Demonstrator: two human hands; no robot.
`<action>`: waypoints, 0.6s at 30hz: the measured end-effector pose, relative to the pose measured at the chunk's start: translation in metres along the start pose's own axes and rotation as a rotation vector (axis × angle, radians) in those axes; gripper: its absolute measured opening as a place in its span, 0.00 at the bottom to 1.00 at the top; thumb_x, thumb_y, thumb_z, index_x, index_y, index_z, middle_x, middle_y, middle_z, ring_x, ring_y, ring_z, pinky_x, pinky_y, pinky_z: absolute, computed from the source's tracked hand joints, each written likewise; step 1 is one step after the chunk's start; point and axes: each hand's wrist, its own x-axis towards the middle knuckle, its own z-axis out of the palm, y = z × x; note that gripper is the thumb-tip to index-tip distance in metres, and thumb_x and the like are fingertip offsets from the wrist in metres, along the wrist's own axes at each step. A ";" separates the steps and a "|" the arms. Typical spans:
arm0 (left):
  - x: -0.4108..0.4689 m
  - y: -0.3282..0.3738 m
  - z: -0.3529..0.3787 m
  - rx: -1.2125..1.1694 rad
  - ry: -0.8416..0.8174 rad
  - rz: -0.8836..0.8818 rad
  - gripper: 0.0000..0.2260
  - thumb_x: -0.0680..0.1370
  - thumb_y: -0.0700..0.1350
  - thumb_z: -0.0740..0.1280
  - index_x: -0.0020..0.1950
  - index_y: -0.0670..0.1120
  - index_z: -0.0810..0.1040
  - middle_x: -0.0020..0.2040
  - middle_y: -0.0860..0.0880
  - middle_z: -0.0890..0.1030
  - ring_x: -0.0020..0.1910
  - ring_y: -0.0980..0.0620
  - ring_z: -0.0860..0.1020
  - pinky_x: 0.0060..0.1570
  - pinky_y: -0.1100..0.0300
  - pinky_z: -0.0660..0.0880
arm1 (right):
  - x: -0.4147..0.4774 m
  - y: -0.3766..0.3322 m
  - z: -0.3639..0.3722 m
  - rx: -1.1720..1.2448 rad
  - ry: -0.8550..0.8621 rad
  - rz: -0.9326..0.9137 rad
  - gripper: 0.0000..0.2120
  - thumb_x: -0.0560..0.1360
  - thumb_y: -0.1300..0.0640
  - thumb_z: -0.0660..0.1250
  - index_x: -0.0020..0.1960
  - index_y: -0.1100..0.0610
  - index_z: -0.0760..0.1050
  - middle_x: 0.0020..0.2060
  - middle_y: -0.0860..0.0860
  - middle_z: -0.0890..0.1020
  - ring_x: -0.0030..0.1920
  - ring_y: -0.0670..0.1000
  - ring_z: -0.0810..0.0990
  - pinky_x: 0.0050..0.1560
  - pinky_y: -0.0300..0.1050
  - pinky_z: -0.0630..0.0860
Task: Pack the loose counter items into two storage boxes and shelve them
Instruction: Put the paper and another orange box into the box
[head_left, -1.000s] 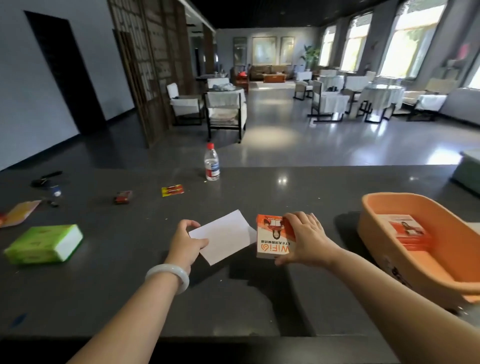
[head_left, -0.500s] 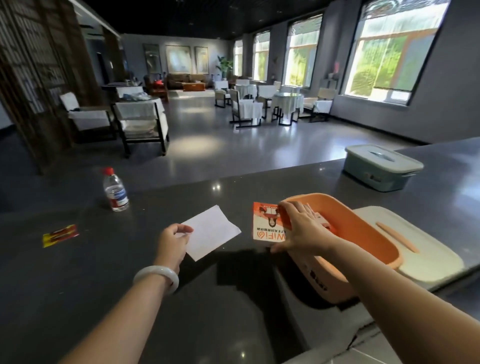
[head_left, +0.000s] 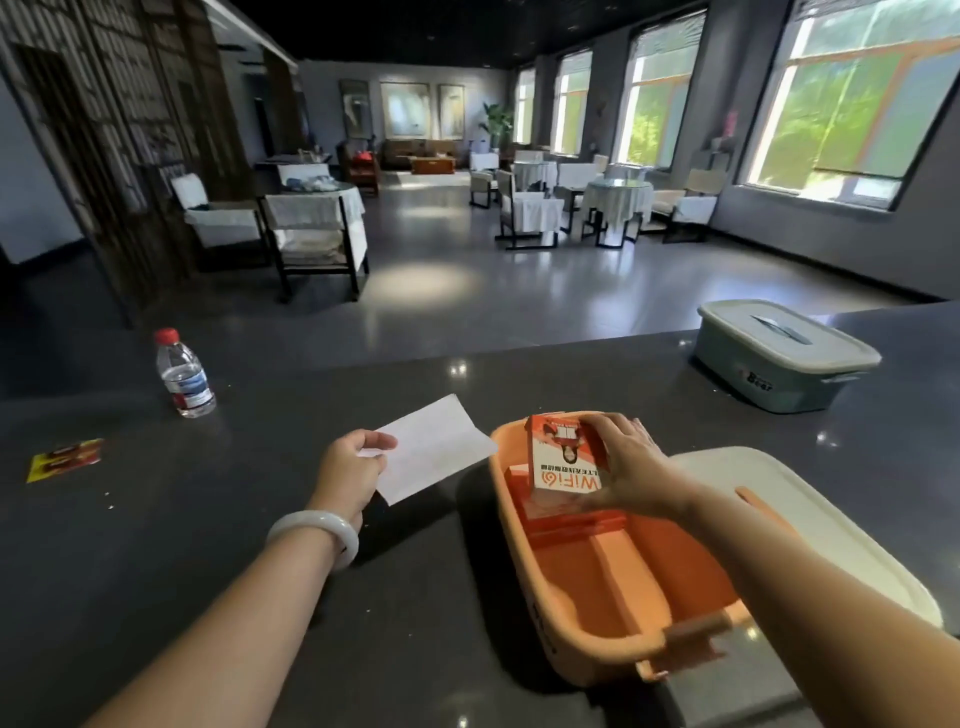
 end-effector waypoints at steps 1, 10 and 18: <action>-0.004 0.003 0.009 0.008 0.013 -0.012 0.14 0.77 0.30 0.59 0.48 0.45 0.81 0.52 0.47 0.80 0.45 0.50 0.72 0.51 0.51 0.73 | 0.003 0.010 -0.001 0.004 -0.025 -0.023 0.52 0.60 0.34 0.76 0.75 0.50 0.56 0.70 0.48 0.64 0.72 0.52 0.59 0.76 0.56 0.50; -0.042 0.012 0.071 0.040 0.065 -0.081 0.14 0.78 0.30 0.58 0.50 0.45 0.80 0.55 0.49 0.78 0.57 0.51 0.73 0.54 0.60 0.66 | 0.028 0.066 0.008 -0.072 -0.249 -0.105 0.55 0.61 0.35 0.76 0.77 0.51 0.51 0.74 0.49 0.60 0.76 0.55 0.54 0.77 0.55 0.50; -0.048 0.015 0.082 0.079 0.106 -0.083 0.14 0.78 0.31 0.58 0.51 0.45 0.80 0.55 0.50 0.78 0.51 0.56 0.75 0.41 0.66 0.68 | 0.051 0.067 0.023 -0.128 -0.268 -0.120 0.55 0.61 0.35 0.76 0.78 0.52 0.51 0.73 0.50 0.61 0.76 0.55 0.54 0.77 0.57 0.46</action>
